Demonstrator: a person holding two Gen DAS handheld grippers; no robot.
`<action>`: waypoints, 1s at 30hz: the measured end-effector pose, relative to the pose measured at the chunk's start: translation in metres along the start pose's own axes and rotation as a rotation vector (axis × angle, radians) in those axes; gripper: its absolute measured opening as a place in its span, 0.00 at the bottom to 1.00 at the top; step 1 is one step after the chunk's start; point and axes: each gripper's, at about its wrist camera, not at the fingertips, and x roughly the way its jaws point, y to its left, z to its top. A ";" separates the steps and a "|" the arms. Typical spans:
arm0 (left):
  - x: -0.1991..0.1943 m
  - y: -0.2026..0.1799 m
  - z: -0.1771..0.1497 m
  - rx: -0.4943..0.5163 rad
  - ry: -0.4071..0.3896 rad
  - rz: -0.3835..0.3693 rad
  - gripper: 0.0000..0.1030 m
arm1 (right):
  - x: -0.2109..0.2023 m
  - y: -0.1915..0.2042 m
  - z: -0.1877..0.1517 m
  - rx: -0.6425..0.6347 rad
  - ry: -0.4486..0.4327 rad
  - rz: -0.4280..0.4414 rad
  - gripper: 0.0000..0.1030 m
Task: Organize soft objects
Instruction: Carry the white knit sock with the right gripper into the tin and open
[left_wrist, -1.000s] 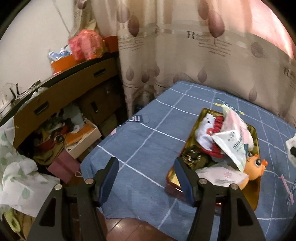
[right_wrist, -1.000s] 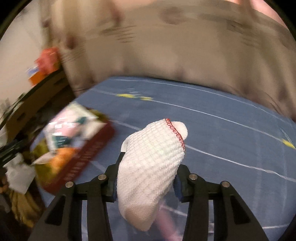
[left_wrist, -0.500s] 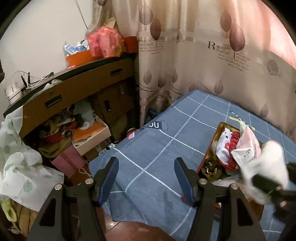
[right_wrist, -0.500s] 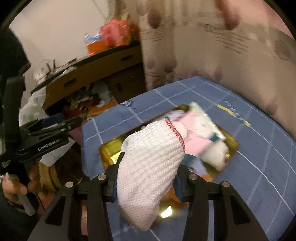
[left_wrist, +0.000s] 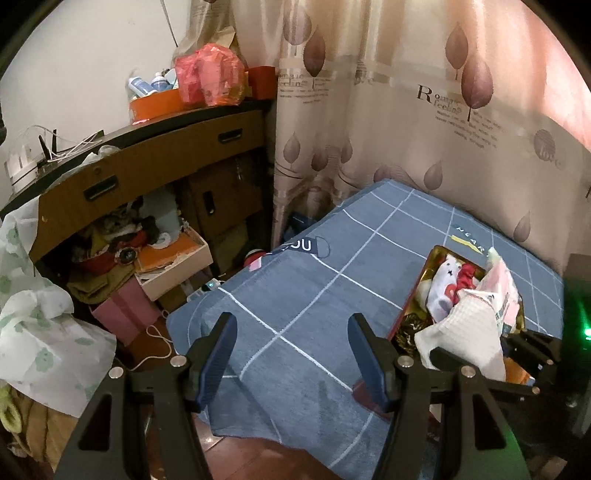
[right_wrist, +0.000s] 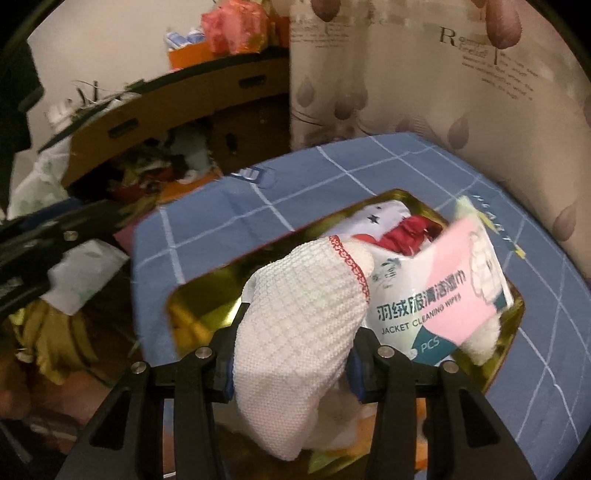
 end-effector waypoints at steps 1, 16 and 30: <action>0.000 -0.002 -0.001 0.004 0.002 -0.002 0.62 | 0.003 -0.002 0.000 0.000 0.004 -0.022 0.40; -0.003 -0.018 -0.009 0.050 0.001 -0.022 0.62 | -0.009 0.004 -0.003 -0.015 -0.039 -0.064 0.76; -0.015 -0.046 -0.016 0.096 0.027 -0.087 0.62 | -0.089 0.002 -0.027 0.023 -0.120 -0.216 0.97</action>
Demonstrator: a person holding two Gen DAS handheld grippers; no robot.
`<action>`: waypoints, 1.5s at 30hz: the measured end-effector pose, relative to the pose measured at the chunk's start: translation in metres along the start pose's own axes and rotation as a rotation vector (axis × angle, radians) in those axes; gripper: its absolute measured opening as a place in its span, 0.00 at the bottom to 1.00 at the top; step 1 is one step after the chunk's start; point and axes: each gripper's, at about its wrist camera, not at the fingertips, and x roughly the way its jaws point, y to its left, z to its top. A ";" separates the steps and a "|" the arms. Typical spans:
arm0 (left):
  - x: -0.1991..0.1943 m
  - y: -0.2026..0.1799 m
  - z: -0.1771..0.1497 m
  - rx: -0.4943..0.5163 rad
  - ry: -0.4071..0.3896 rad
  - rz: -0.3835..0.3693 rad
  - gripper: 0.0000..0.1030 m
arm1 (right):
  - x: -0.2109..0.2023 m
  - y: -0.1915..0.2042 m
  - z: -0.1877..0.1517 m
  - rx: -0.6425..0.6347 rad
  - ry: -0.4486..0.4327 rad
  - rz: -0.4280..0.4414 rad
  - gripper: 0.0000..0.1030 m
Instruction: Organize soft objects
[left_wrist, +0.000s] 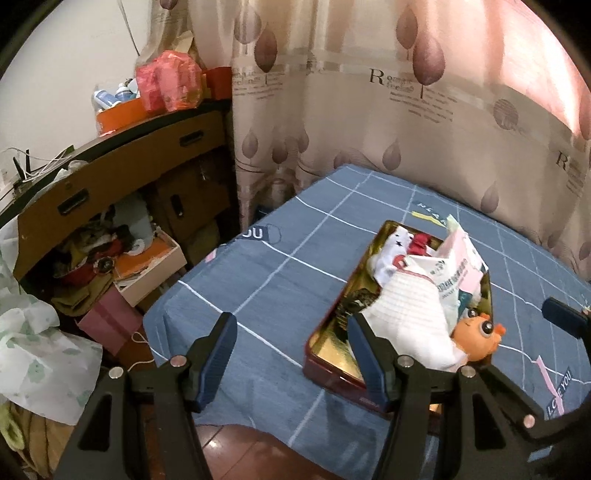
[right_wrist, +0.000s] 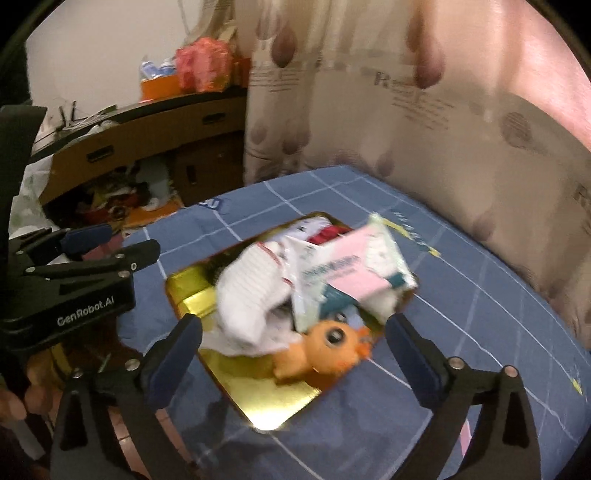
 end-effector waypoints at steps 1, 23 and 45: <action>0.000 -0.002 -0.001 0.005 0.001 -0.002 0.62 | -0.004 -0.002 -0.003 0.010 -0.002 -0.016 0.97; -0.001 -0.013 -0.008 0.040 0.009 -0.012 0.62 | -0.007 -0.027 -0.035 0.231 0.103 0.008 0.99; -0.001 -0.015 -0.006 0.030 0.010 -0.006 0.62 | -0.004 -0.024 -0.038 0.226 0.120 0.022 0.99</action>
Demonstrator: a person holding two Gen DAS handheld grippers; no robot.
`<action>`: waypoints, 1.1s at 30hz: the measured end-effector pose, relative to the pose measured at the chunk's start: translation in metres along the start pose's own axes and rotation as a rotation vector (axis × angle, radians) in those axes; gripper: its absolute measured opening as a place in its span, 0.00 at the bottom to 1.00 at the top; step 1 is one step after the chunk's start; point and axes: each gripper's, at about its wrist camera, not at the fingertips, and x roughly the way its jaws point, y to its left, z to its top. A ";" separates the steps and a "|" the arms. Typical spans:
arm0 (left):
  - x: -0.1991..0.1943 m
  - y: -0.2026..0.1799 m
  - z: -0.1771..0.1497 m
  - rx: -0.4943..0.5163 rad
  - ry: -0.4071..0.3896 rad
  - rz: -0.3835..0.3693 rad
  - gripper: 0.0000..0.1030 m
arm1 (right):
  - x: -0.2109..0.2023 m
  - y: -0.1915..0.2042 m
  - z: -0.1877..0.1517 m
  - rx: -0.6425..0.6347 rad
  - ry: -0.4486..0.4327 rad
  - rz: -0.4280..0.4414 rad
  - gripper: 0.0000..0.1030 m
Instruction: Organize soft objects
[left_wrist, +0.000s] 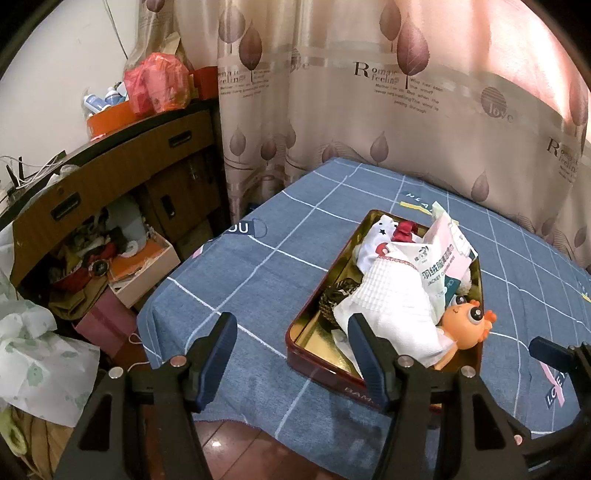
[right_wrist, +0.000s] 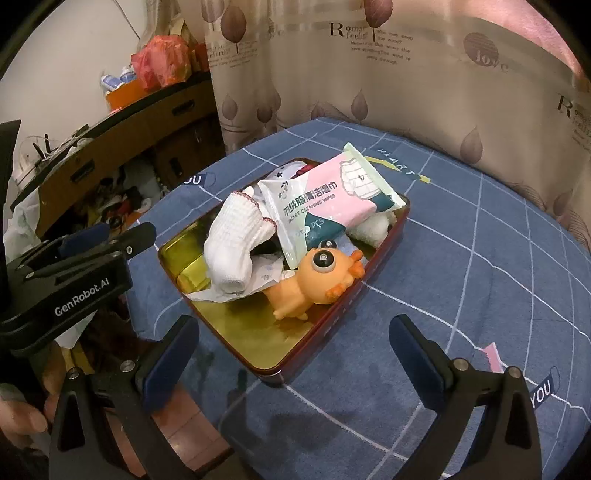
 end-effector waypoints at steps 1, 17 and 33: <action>0.000 0.000 0.000 -0.001 0.001 0.000 0.62 | 0.001 0.000 0.001 -0.001 0.002 0.000 0.99; 0.000 0.003 -0.001 -0.008 0.000 0.002 0.62 | 0.007 0.005 -0.002 -0.015 0.029 0.003 0.99; -0.002 -0.002 -0.003 0.011 -0.016 -0.015 0.62 | 0.011 0.007 -0.006 -0.014 0.043 0.008 0.99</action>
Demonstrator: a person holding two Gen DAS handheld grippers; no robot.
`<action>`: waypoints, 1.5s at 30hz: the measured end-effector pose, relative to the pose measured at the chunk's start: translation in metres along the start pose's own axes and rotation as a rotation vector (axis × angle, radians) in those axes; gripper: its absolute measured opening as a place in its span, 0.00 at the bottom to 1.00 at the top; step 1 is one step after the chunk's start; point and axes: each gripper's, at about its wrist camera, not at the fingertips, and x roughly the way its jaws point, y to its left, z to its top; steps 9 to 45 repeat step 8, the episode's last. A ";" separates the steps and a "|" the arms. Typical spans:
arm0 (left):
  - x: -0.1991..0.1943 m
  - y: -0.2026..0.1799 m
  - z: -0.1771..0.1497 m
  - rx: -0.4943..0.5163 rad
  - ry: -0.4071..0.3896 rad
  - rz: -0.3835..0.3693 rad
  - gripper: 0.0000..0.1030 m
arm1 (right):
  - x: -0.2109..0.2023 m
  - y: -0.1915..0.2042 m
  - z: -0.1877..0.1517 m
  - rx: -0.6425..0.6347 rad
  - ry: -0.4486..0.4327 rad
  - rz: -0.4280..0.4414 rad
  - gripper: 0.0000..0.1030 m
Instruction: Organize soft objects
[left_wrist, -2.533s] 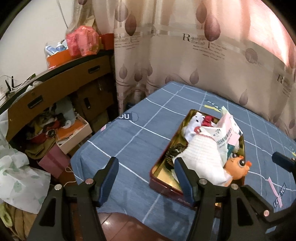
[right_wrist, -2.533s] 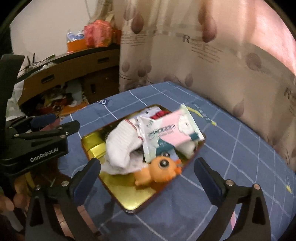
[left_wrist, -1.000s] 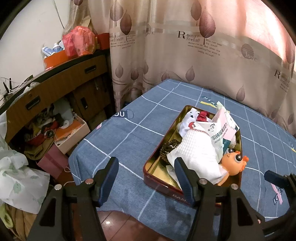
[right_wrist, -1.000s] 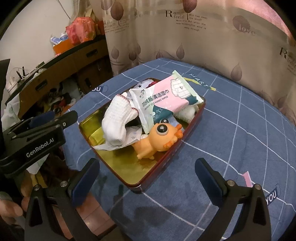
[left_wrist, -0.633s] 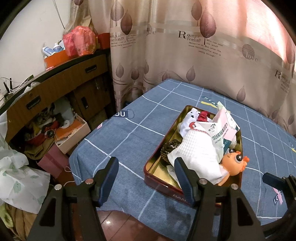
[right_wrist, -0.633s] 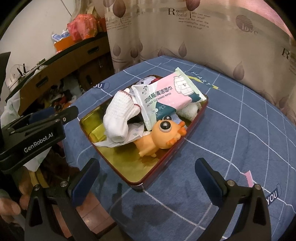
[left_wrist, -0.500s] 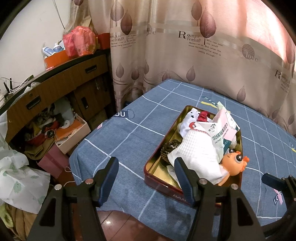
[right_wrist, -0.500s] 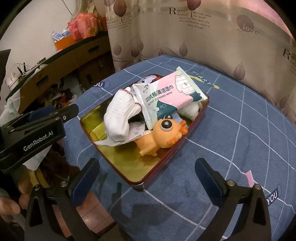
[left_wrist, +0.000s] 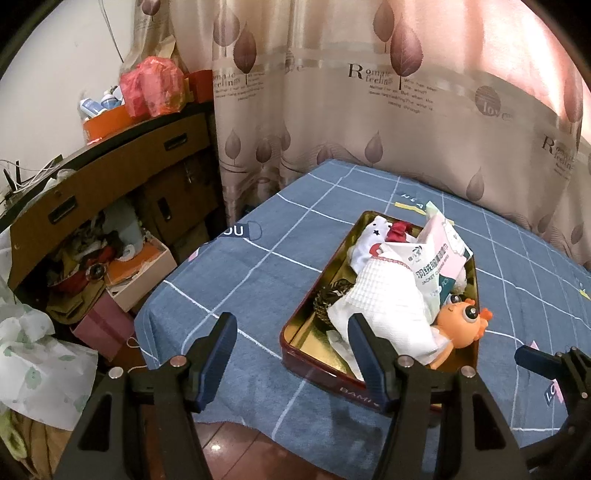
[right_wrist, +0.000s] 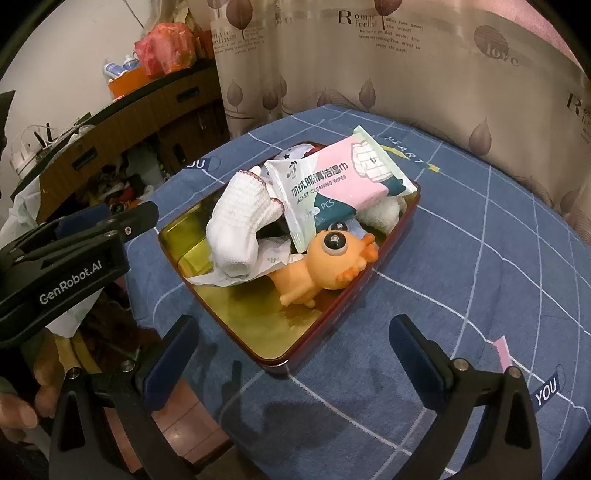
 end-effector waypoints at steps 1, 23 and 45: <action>0.000 0.000 0.000 0.002 0.000 -0.001 0.62 | 0.000 0.000 0.000 -0.001 0.001 0.000 0.99; -0.002 0.002 0.002 -0.011 0.001 0.008 0.62 | 0.001 -0.001 0.000 0.000 0.001 0.000 0.99; -0.002 0.002 0.002 -0.011 0.001 0.008 0.62 | 0.001 -0.001 0.000 0.000 0.001 0.000 0.99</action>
